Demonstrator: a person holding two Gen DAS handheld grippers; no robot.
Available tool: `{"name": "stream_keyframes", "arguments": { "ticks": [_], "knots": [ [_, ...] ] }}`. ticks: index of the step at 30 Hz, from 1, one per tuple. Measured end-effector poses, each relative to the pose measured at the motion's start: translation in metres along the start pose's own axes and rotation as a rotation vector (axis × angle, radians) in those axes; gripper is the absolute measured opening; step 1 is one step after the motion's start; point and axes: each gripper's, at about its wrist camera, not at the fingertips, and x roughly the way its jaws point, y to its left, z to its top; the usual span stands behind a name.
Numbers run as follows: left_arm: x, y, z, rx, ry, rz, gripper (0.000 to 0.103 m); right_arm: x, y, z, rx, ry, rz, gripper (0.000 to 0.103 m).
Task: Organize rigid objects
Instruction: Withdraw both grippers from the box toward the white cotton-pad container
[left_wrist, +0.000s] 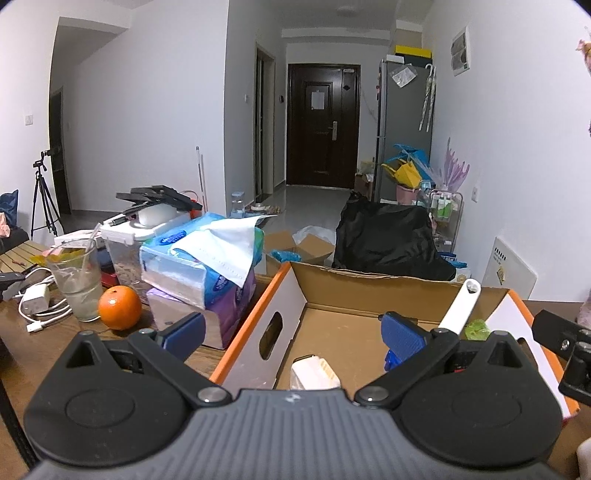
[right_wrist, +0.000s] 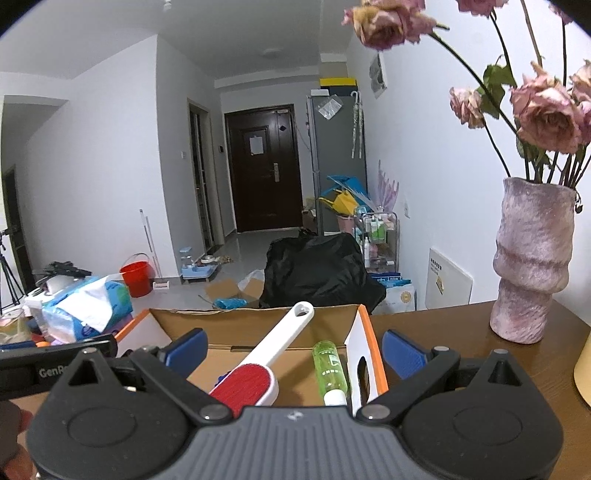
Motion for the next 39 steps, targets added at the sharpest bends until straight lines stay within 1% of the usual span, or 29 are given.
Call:
{"name": "stream_keyframes", "arguments": {
  "ticks": [11, 21, 30, 39],
  "knots": [
    [-0.043, 0.017, -0.011, 0.019, -0.024, -0.022, 0.103, -0.043, 0.003, -0.012, -0.046, -0.017, 0.019, 0.101],
    [-0.07, 0.036, -0.031, 0.053, -0.019, -0.019, 0.103, -0.069, 0.007, -0.028, -0.082, -0.001, 0.037, 0.101],
    [-0.085, 0.065, -0.047, 0.051, 0.013, 0.013, 0.103, -0.088, 0.012, -0.046, -0.104, 0.029, 0.059, 0.101],
    [-0.095, 0.1, -0.065, 0.025, 0.072, 0.05, 0.103, -0.1, 0.015, -0.069, -0.11, 0.085, 0.05, 0.101]
  ]
}}
